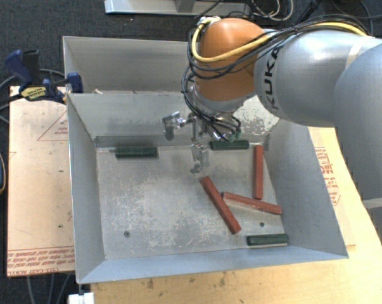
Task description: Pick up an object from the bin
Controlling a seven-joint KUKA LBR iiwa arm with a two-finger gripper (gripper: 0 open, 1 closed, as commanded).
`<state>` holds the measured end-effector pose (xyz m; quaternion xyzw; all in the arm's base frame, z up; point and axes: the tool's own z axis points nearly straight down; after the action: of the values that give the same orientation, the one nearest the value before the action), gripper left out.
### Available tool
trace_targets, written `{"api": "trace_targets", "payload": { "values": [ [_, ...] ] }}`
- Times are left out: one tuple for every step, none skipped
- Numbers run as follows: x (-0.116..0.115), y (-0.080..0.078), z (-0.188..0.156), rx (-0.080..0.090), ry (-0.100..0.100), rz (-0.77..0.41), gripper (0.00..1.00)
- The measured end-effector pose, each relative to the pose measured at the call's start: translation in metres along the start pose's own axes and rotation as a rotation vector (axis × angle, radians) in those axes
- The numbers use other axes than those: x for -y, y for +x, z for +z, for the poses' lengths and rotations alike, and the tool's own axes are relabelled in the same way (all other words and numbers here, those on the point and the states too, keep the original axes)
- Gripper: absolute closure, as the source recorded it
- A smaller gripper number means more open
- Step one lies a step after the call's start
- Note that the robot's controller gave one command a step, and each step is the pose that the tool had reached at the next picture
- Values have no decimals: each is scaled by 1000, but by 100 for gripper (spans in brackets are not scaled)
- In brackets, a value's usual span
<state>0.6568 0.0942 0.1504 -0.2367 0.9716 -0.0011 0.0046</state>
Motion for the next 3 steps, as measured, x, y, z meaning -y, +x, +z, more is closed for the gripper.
{"api": "trace_targets", "payload": {
  "values": [
    [44, 56, 24, -8, -5, -233, 0],
    [49, 91, 80, -4, -8, -812, 0],
    [50, 89, 77, -1, -4, -811, 100]
  ]
}}
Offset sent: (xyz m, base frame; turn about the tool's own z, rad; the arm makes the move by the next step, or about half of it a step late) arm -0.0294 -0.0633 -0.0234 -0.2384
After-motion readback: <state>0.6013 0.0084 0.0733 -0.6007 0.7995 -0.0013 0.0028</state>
